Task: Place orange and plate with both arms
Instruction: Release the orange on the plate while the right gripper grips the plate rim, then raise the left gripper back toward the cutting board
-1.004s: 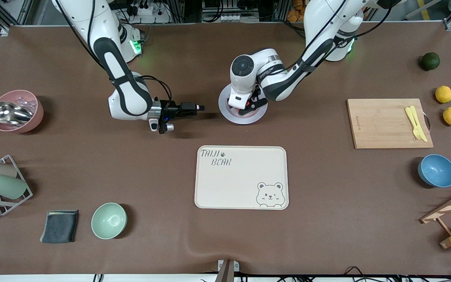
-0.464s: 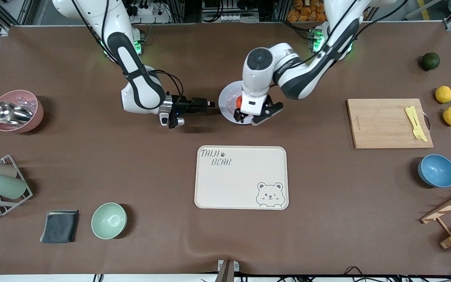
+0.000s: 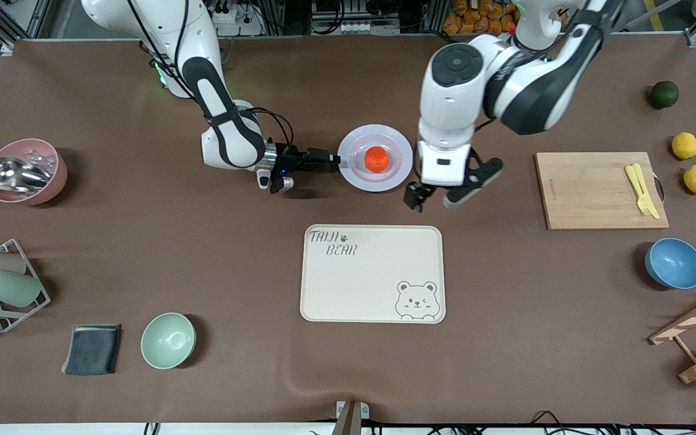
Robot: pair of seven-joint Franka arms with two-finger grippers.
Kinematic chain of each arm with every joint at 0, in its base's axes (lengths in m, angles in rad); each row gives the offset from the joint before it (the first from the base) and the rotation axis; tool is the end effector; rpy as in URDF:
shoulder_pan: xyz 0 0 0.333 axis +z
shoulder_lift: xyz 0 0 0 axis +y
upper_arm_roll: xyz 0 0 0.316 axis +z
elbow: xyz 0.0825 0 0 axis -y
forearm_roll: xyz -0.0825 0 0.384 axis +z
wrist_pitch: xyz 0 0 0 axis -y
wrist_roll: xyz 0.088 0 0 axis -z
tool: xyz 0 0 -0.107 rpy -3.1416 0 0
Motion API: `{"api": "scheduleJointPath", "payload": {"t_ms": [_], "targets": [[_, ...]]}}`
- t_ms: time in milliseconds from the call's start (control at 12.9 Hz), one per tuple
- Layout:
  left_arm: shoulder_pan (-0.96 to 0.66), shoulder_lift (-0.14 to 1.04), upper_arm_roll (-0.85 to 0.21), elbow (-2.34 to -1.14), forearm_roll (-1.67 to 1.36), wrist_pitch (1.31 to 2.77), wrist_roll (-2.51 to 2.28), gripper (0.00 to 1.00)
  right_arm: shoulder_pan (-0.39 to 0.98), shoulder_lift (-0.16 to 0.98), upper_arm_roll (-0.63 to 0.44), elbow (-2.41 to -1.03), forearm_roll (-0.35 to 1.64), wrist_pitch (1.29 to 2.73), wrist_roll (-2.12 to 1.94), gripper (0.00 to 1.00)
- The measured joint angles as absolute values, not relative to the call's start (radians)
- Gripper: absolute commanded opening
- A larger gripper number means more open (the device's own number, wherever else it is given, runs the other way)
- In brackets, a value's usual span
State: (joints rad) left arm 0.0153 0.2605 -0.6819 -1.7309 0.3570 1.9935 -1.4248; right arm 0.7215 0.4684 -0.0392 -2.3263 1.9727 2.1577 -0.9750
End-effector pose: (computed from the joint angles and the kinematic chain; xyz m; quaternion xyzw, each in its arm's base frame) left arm 0.5265 -0.3460 0.4627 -0.9449 -0.3149 -0.0892 0.0129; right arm 0.3534 0.3329 0.1249 -0.8420 0.0531 0.0918 0.5290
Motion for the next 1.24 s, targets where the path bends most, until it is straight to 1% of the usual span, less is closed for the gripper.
{"api": "scheduleJointPath", "payload": {"t_ms": [232,309,541,618,850,927,1004,1082,1236], "targets": [[0.078,0.262,-0.679,-1.623,0.316,1.956,-1.305,1.00,0.736,0.474,-0.039,-2.326,1.986,2.160,-0.978,0.64],[0.105,0.262,-0.678,-1.594,0.290,1.953,-1.250,1.00,0.736,0.475,-0.039,-2.326,1.991,2.160,-0.983,0.61],[0.176,0.253,-0.659,-1.542,0.172,1.942,-1.049,1.00,0.744,0.483,-0.039,-2.326,2.018,2.160,-1.004,0.59],[0.165,0.233,-0.603,-1.535,0.112,1.927,-0.954,1.00,0.752,0.484,-0.039,-2.326,2.028,2.160,-1.009,0.58],[0.021,0.144,-0.309,-1.528,-0.028,1.827,-0.673,1.00,0.777,0.484,-0.039,-2.326,2.047,2.173,-1.010,0.54],[0.000,0.117,-0.258,-1.528,-0.043,1.782,-0.629,1.00,0.782,0.485,-0.039,-2.326,2.050,2.176,-1.010,0.50],[-0.010,0.095,-0.229,-1.527,-0.046,1.745,-0.589,1.00,0.785,0.485,-0.039,-2.326,2.054,2.179,-1.011,0.50],[-0.028,0.076,-0.193,-1.525,-0.047,1.715,-0.528,1.00,0.786,0.485,-0.039,-2.326,2.058,2.180,-1.011,0.48],[-0.089,0.054,-0.066,-1.505,-0.061,1.645,-0.367,1.00,0.788,0.488,-0.039,-2.326,2.062,2.181,-1.012,0.44]]}}
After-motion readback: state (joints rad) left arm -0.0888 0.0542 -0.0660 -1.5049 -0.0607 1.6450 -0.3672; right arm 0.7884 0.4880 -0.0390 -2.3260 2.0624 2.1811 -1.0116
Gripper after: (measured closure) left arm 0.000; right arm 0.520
